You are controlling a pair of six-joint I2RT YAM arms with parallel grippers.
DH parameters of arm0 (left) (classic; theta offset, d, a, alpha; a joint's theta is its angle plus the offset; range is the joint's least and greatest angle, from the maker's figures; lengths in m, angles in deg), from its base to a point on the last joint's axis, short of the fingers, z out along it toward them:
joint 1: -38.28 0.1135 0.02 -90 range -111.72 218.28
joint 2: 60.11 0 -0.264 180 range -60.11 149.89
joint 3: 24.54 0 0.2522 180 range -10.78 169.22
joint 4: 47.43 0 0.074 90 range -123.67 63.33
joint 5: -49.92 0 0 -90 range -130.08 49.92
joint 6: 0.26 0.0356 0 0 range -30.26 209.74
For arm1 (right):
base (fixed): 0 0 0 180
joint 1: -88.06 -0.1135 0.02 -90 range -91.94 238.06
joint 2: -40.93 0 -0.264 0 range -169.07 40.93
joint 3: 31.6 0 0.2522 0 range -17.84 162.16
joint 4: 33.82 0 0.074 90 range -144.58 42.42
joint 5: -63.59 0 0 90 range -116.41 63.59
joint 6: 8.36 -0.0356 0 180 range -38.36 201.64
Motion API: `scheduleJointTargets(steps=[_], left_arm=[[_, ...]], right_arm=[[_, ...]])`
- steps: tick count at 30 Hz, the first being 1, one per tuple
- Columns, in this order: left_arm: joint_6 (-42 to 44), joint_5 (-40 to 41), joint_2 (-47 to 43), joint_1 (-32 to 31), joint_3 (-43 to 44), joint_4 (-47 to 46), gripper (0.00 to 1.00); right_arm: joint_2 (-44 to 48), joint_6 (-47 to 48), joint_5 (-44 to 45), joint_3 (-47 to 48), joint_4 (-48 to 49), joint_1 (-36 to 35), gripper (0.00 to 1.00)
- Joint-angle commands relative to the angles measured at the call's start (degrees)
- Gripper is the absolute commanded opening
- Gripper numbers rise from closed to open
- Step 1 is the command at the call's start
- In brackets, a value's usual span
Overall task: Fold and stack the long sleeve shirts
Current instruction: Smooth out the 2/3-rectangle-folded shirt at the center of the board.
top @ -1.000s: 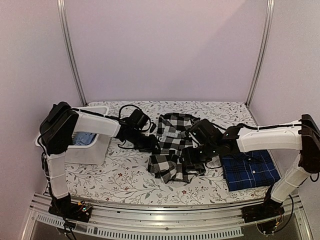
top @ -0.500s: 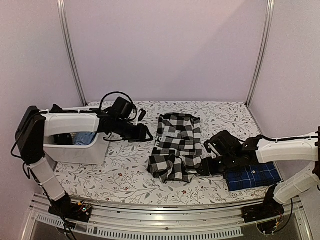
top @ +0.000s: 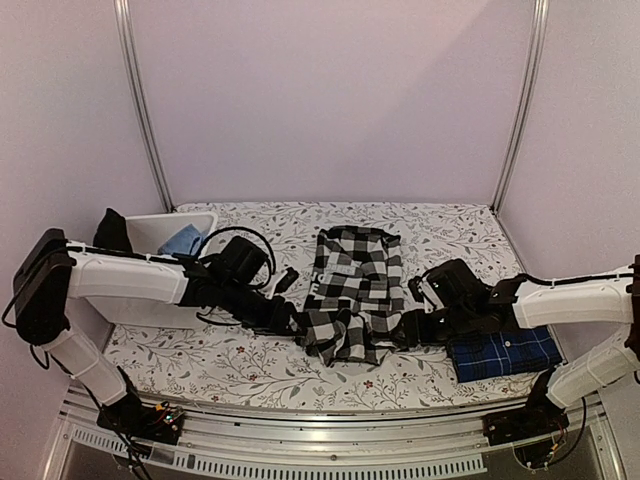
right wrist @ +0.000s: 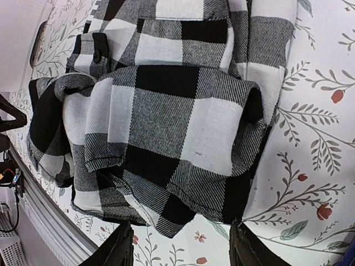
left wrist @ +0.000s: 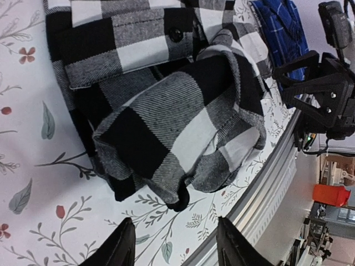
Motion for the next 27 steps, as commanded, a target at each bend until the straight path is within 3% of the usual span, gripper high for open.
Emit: scheduleJointTargets(steps=[1,12,18,22,27], left_arm=[[-1.4,-3.5,3.6,-1.6,1.0,-5.2,0.50],[-1.7,-4.7,9.2,-4.0,3.7,-3.2,0.51],[-2.5,-5.5,10.7,-4.6,4.7,-3.4,0.50],[-2.7,-5.8,11.7,-5.0,5.5,-3.5,0.47],[-3.7,-6.1,12.4,-5.4,6.3,-3.6,0.39]], right_arm=[[-1.7,0.7,-1.5,-1.4,3.6,0.2,0.57],[-5.2,1.7,1.5,0.6,-1.0,0.2,0.53],[-4.5,2.9,4.2,1.9,-3.8,-0.4,0.60],[-5.8,3.8,4.1,1.9,-1.7,-0.9,0.62],[-8.6,4.3,3.5,3.3,0.8,-1.2,0.55]])
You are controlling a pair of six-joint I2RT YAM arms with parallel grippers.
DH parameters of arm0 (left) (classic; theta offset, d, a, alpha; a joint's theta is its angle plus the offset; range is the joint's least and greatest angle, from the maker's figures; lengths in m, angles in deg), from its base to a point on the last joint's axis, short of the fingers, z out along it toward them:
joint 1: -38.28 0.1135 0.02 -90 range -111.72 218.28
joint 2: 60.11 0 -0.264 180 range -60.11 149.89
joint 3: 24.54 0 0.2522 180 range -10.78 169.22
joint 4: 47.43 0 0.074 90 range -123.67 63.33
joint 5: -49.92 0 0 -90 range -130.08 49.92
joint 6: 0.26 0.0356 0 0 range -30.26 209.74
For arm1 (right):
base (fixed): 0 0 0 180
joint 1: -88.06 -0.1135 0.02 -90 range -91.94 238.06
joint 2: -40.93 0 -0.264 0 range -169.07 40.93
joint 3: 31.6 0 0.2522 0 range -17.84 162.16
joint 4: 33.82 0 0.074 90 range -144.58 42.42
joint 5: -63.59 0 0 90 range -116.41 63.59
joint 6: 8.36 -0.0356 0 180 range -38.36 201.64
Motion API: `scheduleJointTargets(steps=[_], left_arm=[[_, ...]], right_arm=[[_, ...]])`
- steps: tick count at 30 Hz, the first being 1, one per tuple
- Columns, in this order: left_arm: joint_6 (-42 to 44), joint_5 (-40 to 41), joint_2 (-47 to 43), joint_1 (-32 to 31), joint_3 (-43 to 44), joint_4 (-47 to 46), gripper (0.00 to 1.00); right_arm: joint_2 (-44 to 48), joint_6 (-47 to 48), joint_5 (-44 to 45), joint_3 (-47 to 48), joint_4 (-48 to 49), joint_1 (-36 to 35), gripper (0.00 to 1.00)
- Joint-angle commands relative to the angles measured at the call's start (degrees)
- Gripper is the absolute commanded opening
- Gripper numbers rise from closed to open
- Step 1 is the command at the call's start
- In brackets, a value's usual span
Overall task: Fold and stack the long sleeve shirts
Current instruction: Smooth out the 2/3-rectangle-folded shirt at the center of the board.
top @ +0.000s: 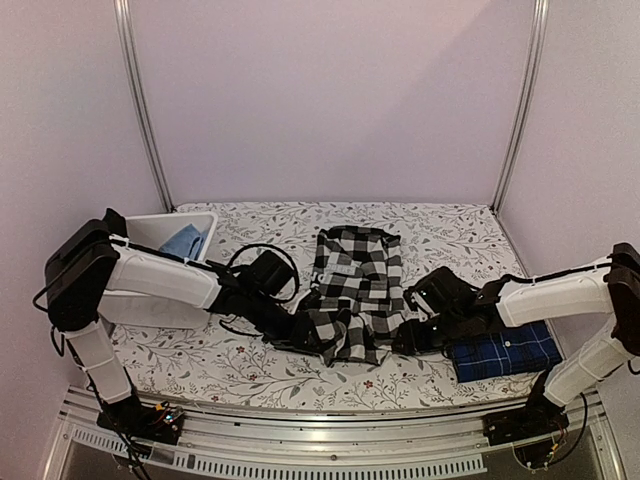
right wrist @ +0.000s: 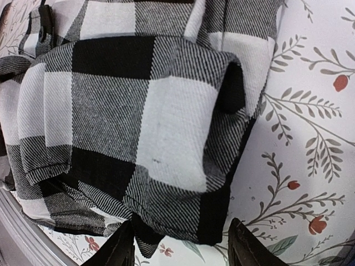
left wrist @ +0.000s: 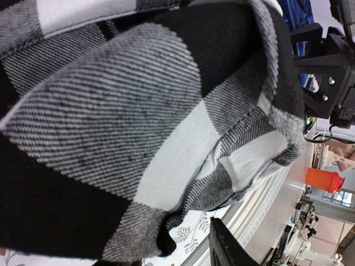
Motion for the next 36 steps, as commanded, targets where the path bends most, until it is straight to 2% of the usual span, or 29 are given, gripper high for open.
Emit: scheduleJointTargets(steps=[1,5,10,13,18,21,23,25,27,32,36], left_arm=[[-1.0,-0.9,0.7,-1.0,1.9,-0.9,0.37],[-2.1,-0.4,-0.1,-1.1,2.6,-0.3,0.27],[-2.3,-0.1,-1.8,-0.6,5.1,1.7,0.21],[-2.6,-0.4,-2.0,0.4,6.6,2.7,0.18],[-2.9,-2.3,-1.9,2.6,7.4,2.0,0.17],[-2.6,-3.4,-1.5,3.3,8.0,1.5,0.16],[-2.4,-4.1,-1.2,3.6,8.2,1.4,0.16],[-2.5,-4.3,-1.1,3.7,8.2,1.0,0.16],[-2.4,-4.3,-0.9,3.8,8.2,1.0,0.16],[-2.8,-4.8,-0.8,4.4,8.5,0.4,0.16],[-2.9,-5.1,-1.0,4.8,8.8,0.3,0.16]], right_arm=[[-2.8,1.2,0.7,2.9,2.1,-0.4,0.53],[-3.3,1.4,1.2,4.6,1.1,-0.5,0.40],[-2.1,1.3,1.8,6.9,-1.8,-0.5,0.15],[-1.7,1.1,1.7,8.5,-3.3,-0.5,0.09],[-1.6,0.6,1.5,10.4,-5.4,-0.4,0.10],[-1.9,0.8,0.9,11.2,-6.5,-0.3,0.21],[-2.0,0.7,0.7,11.1,-6.7,-0.3,0.32],[-1.8,0.6,0.5,10.9,-6.8,-0.3,0.35],[-1.6,0.3,0.7,10.6,-6.5,-0.3,0.34],[-2.4,0.4,0.0,11.8,-7.0,-0.3,0.20],[-2.0,0.3,0.4,11.8,-8.7,-0.4,0.21]])
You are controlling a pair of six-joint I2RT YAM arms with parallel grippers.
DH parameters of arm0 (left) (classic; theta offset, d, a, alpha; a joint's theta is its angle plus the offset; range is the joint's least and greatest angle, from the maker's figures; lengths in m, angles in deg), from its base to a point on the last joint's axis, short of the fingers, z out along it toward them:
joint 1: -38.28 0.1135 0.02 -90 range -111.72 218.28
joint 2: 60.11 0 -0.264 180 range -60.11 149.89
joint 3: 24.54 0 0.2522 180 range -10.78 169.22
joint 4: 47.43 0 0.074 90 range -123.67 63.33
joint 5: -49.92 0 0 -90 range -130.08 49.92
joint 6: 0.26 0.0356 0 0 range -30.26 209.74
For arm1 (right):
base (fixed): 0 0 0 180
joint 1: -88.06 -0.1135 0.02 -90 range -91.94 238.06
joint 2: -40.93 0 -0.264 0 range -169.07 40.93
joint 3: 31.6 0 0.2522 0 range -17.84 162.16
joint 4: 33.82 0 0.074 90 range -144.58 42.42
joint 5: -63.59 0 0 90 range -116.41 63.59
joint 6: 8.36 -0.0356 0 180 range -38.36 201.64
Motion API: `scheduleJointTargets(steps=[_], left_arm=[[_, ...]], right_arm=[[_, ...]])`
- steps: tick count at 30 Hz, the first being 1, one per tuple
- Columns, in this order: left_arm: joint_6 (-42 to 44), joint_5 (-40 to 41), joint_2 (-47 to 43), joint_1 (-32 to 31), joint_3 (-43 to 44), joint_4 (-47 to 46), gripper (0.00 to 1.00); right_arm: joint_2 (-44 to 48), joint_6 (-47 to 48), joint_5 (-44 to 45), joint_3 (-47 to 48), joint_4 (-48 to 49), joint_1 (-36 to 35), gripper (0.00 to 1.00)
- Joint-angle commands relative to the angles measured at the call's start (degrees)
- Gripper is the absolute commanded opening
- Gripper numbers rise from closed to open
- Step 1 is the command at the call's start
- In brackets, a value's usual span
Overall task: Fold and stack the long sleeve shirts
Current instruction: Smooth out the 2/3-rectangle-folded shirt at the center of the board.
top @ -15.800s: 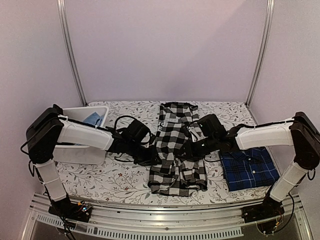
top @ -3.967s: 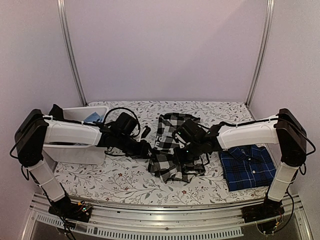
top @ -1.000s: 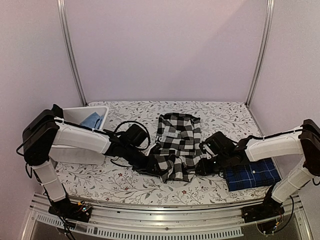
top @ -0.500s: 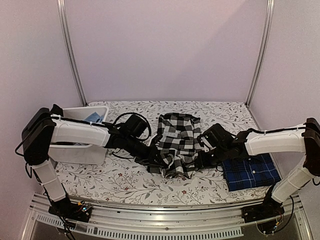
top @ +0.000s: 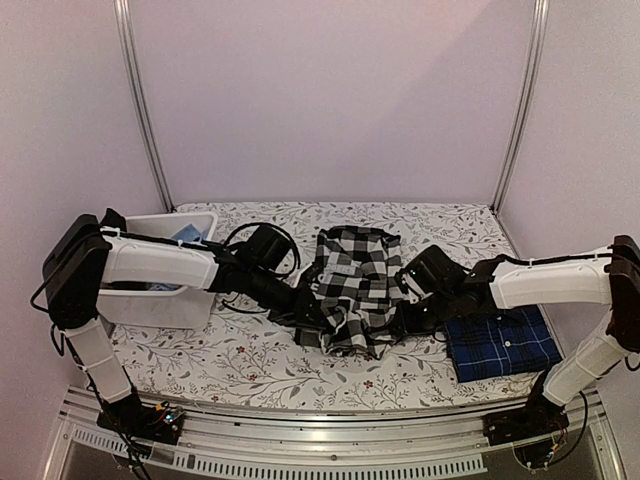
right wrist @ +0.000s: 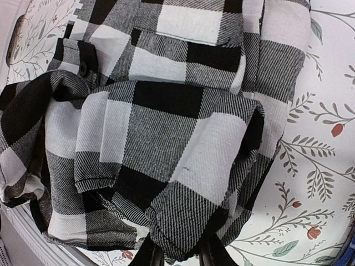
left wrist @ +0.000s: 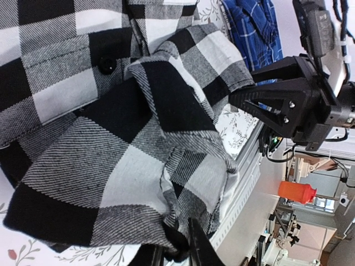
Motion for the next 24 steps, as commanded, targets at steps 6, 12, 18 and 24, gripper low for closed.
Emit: scheduleJointTargets(steps=[6,12,18,24], left_arm=[[0.0,-1.9,-0.6,1.3,2.1,-1.0,0.16],[0.0,-1.8,-0.5,1.3,2.0,-1.2,0.16],[-0.1,-1.8,-0.5,1.4,2.1,-1.2,0.16],[0.0,-1.8,0.1,1.7,2.4,-1.4,0.16]], right_arm=[[2.1,0.5,-0.7,1.0,-3.8,-0.4,0.37],[2.2,0.1,-0.5,1.1,-4.2,-1.4,0.33],[-0.8,0.4,-1.6,1.2,-3.4,-2.5,0.37],[-3.3,-0.3,-0.8,1.3,-2.3,-2.4,0.36]])
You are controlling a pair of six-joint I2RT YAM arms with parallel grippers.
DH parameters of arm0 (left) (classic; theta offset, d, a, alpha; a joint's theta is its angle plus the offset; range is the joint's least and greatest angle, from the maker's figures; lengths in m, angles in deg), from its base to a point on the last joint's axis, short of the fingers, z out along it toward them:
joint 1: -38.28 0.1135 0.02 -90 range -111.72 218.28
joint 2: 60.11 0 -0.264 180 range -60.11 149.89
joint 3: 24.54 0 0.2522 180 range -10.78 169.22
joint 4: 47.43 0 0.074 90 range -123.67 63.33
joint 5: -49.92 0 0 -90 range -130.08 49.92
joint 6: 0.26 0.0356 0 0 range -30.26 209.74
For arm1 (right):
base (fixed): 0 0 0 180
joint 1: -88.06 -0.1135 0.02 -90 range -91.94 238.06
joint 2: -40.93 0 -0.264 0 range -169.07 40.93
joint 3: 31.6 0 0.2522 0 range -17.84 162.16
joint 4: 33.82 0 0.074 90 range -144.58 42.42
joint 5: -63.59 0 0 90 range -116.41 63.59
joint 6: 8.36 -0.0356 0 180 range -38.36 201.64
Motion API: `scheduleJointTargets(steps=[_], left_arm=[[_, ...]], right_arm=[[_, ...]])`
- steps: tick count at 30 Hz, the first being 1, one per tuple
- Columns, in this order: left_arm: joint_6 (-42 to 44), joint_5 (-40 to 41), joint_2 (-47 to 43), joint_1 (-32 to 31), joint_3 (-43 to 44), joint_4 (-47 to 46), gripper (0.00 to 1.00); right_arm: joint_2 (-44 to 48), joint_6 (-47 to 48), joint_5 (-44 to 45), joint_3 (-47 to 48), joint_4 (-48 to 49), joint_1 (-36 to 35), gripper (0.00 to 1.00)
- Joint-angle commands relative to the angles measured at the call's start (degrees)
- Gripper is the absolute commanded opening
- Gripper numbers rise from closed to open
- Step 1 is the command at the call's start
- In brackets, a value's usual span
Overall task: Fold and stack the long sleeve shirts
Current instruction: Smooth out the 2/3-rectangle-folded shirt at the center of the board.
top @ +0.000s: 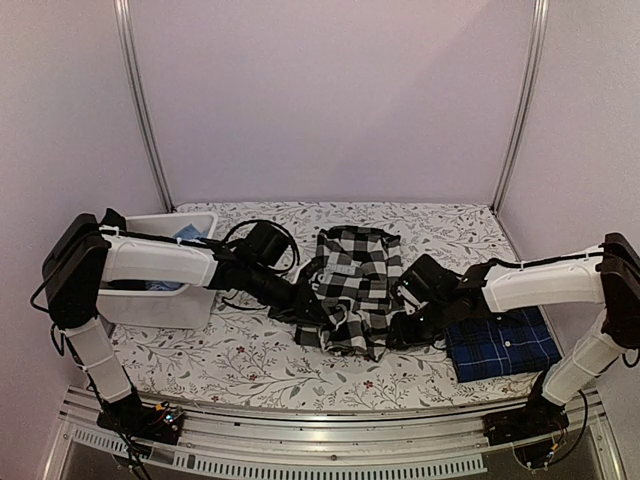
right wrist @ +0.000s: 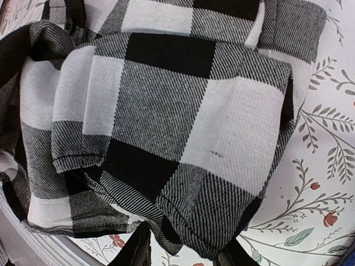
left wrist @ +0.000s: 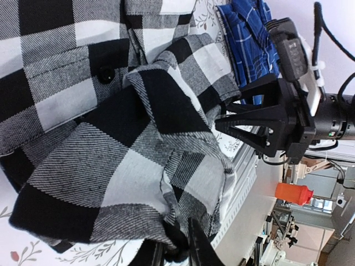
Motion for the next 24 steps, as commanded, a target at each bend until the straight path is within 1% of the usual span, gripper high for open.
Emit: scheduleJointTargets(steps=[1,3,6,8,11,16,20,23,24], left_arm=[[0.2,-0.9,0.2,0.9,1.8,-1.3,0.16],[0.3,-1.0,0.5,1.0,2.1,-1.3,0.16],[0.4,-1.0,0.9,1.3,2.8,-1.2,0.15],[0.5,-1.0,1.1,1.7,3.2,-1.3,0.16],[0.5,-1.2,1.8,2.9,3.7,-2.2,0.16],[0.4,-2.7,5.3,6.2,5.9,-4.6,0.16],[0.0,-3.3,9.1,9.1,8.0,-7.1,0.16],[-0.5,-2.9,11.7,10.8,9.6,-8.3,0.17],[-0.5,-2.7,12.6,11.3,10.0,-8.9,0.18]], right_arm=[[-2.0,-0.4,0.6,1.1,0.9,-0.3,0.35],[-2.7,-0.5,1.1,1.8,0.9,-0.2,0.30],[-2.4,-0.8,1.6,3.0,1.1,-0.3,0.18],[-1.8,-1.0,2.0,4.0,0.9,-0.2,0.11],[-1.0,-0.9,1.7,5.4,0.8,0.8,0.06],[-1.3,-0.4,1.7,8.2,1.7,4.8,0.05],[-4.2,0.3,2.2,11.8,3.7,8.2,0.04],[-6.6,0.9,2.7,14.4,5.3,10.6,0.06],[-7.7,1.0,3.0,15.4,5.7,11.1,0.09]])
